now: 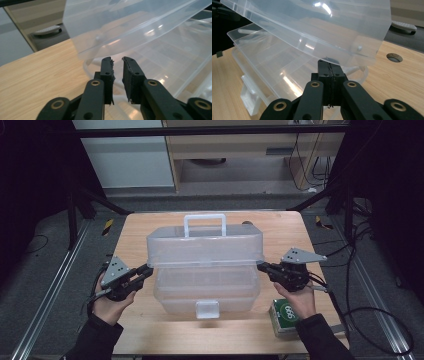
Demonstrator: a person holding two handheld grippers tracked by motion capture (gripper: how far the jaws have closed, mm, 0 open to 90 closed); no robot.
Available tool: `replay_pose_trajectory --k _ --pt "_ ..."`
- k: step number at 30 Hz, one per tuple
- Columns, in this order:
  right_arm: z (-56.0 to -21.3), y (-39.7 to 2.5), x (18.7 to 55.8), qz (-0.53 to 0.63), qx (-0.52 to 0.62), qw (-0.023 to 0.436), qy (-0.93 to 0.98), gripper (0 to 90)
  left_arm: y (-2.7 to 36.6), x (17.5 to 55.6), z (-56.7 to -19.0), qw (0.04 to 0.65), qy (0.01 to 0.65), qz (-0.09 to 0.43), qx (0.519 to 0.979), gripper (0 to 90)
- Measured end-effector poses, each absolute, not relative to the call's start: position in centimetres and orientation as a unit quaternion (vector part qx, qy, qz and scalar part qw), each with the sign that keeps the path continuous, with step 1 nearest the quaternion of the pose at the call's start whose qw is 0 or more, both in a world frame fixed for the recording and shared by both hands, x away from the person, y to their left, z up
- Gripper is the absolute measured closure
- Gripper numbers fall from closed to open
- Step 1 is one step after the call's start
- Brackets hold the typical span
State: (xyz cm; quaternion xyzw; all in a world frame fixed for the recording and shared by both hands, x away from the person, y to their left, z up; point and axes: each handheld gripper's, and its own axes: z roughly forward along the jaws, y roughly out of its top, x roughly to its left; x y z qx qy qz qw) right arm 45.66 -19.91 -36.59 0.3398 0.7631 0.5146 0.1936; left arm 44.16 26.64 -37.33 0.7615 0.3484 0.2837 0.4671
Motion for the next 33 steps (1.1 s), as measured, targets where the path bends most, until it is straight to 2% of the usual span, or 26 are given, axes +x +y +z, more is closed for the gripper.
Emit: replay_pose_trajectory --k 3,11,27,33 --pt "-36.6 -19.9 45.7 0.511 0.34 0.195 0.765 89.9 26.8 44.3 -37.5 0.464 0.356 0.293 0.756 64.6" --pt "-36.7 -19.8 45.7 0.511 0.341 0.194 0.765 89.9 25.8 44.9 -37.6 0.463 0.341 0.317 0.754 56.3" --pt "-36.7 -19.7 45.7 0.512 0.34 0.194 0.765 89.2 25.2 45.1 -37.2 0.47 0.326 0.334 0.749 62.5" --pt "-36.8 -19.7 45.7 0.5 0.343 0.202 0.769 84.1 25.2 45.0 -37.1 0.468 0.331 0.333 0.748 63.3"
